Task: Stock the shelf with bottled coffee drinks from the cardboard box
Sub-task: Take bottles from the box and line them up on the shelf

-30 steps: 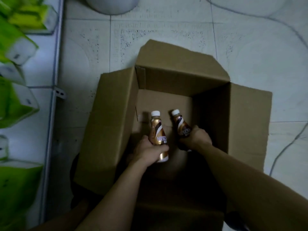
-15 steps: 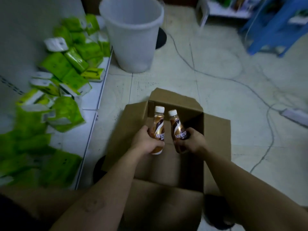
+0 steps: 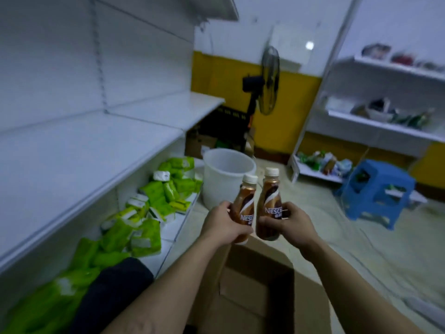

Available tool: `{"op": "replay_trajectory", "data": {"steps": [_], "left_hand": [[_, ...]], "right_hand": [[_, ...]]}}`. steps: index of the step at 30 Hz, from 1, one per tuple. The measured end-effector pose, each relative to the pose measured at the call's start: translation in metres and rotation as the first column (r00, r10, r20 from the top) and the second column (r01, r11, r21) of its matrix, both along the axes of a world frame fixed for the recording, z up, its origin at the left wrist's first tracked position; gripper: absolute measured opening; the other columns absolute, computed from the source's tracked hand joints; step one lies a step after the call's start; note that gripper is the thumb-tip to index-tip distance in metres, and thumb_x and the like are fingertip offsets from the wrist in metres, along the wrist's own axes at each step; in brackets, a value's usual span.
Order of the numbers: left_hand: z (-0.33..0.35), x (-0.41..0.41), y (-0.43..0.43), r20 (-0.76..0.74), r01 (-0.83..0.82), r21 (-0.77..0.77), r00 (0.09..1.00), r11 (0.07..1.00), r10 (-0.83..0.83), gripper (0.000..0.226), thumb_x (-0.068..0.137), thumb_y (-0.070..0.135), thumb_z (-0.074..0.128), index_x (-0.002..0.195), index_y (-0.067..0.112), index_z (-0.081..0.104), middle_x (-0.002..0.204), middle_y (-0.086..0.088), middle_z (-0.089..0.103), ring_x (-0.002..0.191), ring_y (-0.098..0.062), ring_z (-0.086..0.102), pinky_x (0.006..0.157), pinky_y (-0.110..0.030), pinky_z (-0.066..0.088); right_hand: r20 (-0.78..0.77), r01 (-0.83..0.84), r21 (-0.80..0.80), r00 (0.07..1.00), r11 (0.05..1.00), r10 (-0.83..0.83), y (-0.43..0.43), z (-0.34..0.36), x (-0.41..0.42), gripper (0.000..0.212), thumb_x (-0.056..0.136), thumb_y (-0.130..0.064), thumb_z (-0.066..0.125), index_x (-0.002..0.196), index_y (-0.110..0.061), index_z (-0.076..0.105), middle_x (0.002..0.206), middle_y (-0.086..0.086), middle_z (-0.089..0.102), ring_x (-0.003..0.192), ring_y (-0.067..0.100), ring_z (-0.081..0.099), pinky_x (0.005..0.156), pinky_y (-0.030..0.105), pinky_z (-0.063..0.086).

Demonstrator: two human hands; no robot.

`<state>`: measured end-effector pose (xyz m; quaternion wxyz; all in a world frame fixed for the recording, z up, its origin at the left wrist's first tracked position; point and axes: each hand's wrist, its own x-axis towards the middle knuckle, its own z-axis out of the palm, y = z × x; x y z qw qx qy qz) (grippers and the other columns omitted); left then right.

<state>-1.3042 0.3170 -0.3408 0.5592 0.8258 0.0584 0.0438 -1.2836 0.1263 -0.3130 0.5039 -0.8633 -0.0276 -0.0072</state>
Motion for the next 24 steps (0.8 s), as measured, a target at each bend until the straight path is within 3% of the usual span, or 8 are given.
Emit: {"op": "replay_trajectory", "data": {"steps": [5, 10, 12, 14, 19, 24], "left_hand": [[0.057, -0.022, 0.039, 0.172, -0.121, -0.020, 0.977, 0.992, 0.123, 0.053, 0.047, 0.042, 0.087, 0.089, 0.032, 0.055, 0.090, 0.014, 0.066, 0.082, -0.007, 0.064, 0.073, -0.032, 0.054], [0.099, -0.038, 0.090, 0.272, -0.259, 0.072, 0.934, 0.963, 0.231, 0.055, 0.045, 0.038, 0.090, 0.089, 0.032, 0.057, 0.085, 0.014, 0.067, 0.074, 0.002, 0.064, 0.067, -0.021, 0.053], [0.113, -0.050, 0.111, 0.298, -0.359, 0.146, 0.904, 0.922, 0.305, 0.056, 0.042, 0.045, 0.089, 0.087, 0.033, 0.059, 0.080, 0.017, 0.066, 0.069, 0.007, 0.061, 0.058, -0.014, 0.047], [0.127, -0.066, 0.132, 0.313, -0.444, 0.181, 0.872, 0.877, 0.377, 0.060, 0.041, 0.050, 0.087, 0.092, 0.031, 0.062, 0.084, 0.014, 0.068, 0.073, 0.001, 0.063, 0.063, -0.020, 0.051], [0.154, -0.115, 0.182, 0.357, -0.627, 0.207, 0.763, 0.751, 0.538, 0.060, 0.044, 0.048, 0.088, 0.095, 0.031, 0.062, 0.084, 0.013, 0.070, 0.075, -0.004, 0.066, 0.072, -0.031, 0.055], [0.169, -0.168, 0.228, 0.344, -0.756, 0.264, 0.654, 0.599, 0.674, 0.063, 0.042, 0.054, 0.085, 0.095, 0.034, 0.058, 0.083, 0.017, 0.068, 0.075, -0.001, 0.064, 0.070, -0.029, 0.054]], "right_hand": [[0.134, -0.156, 0.101, 0.981, 0.983, 0.142, 0.047, 0.049, -0.008, 0.053, 0.065, -0.034, 0.087, 0.110, -0.024, 0.060, 0.100, -0.009, 0.070, 0.089, 0.007, 0.067, 0.067, 0.021, 0.053], [0.196, -0.339, 0.185, 0.932, 0.922, 0.304, 0.098, 0.075, -0.001, 0.053, 0.063, -0.025, 0.088, 0.109, -0.014, 0.065, 0.099, -0.002, 0.074, 0.092, 0.014, 0.070, 0.080, 0.036, 0.057], [0.203, -0.405, 0.241, 0.910, 0.882, 0.362, 0.123, 0.080, 0.004, 0.051, 0.063, -0.014, 0.088, 0.108, -0.007, 0.064, 0.099, 0.006, 0.074, 0.091, 0.021, 0.071, 0.079, 0.038, 0.058], [0.219, -0.465, 0.275, 0.882, 0.842, 0.417, 0.151, 0.087, 0.006, 0.053, 0.062, -0.012, 0.089, 0.107, -0.004, 0.063, 0.100, 0.010, 0.073, 0.091, 0.024, 0.070, 0.079, 0.041, 0.058], [0.276, -0.633, 0.300, 0.774, 0.714, 0.570, 0.231, 0.104, 0.003, 0.049, 0.060, -0.015, 0.090, 0.101, -0.011, 0.064, 0.091, 0.001, 0.074, 0.081, 0.013, 0.071, 0.064, 0.025, 0.055], [0.282, -0.775, 0.229, 0.632, 0.589, 0.722, 0.309, 0.113, -0.025, 0.049, 0.063, -0.027, 0.088, 0.104, -0.017, 0.064, 0.095, -0.005, 0.073, 0.087, 0.012, 0.069, 0.075, 0.031, 0.055]]}}
